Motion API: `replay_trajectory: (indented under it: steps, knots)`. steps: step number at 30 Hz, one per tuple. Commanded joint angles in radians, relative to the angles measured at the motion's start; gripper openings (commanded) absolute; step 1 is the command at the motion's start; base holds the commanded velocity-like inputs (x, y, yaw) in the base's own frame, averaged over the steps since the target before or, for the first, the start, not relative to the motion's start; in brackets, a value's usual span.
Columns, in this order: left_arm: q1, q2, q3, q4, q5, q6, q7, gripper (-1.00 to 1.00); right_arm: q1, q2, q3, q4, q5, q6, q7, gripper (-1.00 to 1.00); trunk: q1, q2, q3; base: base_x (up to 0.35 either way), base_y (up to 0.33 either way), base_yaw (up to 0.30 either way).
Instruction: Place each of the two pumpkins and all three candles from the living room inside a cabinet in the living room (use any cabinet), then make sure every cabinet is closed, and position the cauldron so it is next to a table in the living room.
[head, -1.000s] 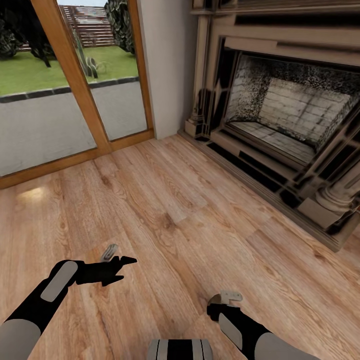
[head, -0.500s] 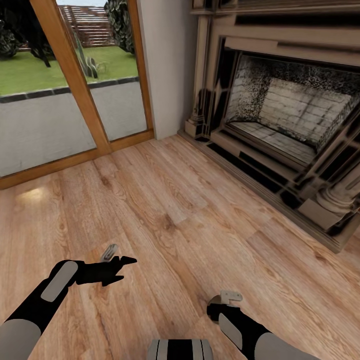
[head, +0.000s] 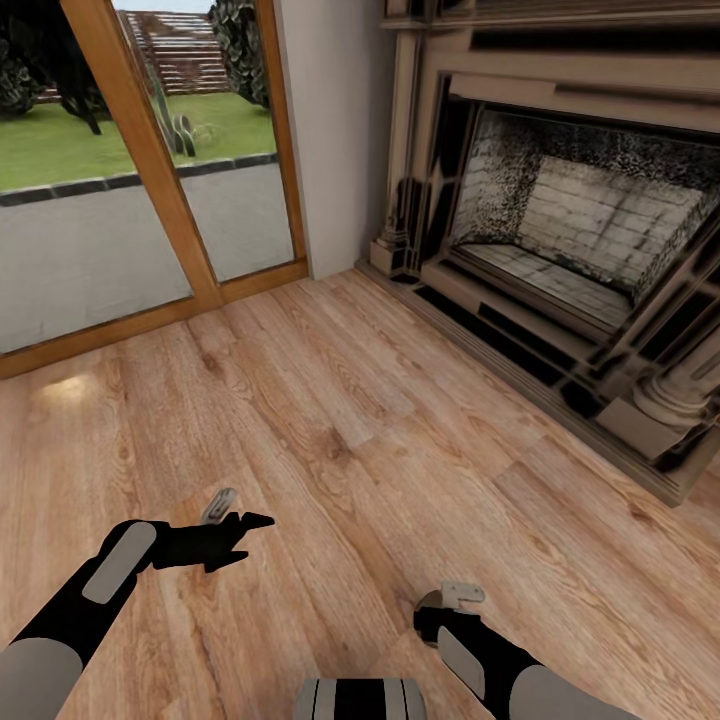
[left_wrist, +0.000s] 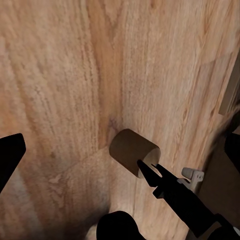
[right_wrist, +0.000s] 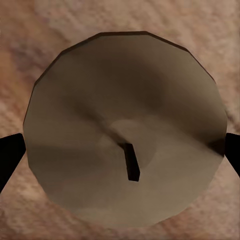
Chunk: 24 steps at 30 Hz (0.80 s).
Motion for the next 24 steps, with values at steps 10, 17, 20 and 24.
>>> replay_trajectory:
  steps: [10,17,20,24]
  knots:
    - [0.000,0.002,-0.002,0.000,-0.005,0.001,-0.006,1.00,-0.001,0.000,0.008,-0.002,-0.004,0.004,-0.008,-1.00,0.000,0.000,-0.001,0.000,0.000,0.000]
    - [0.000,0.002,-0.002,0.000,-0.004,0.001,-0.006,1.00,-0.001,0.000,0.008,-0.002,-0.004,0.003,-0.008,-1.00,0.000,0.000,-0.001,0.000,0.000,0.000]
    - [0.000,0.002,-0.002,0.001,-0.004,0.001,-0.006,1.00,-0.001,0.000,0.008,-0.002,-0.004,0.003,-0.008,-1.00,-0.001,0.000,0.011,0.000,0.000,0.000]
    - [0.000,0.002,-0.002,0.003,-0.004,0.001,-0.006,1.00,0.000,0.000,0.008,-0.002,-0.004,0.003,-0.008,-1.00,-0.003,0.001,0.026,0.000,0.000,0.000]
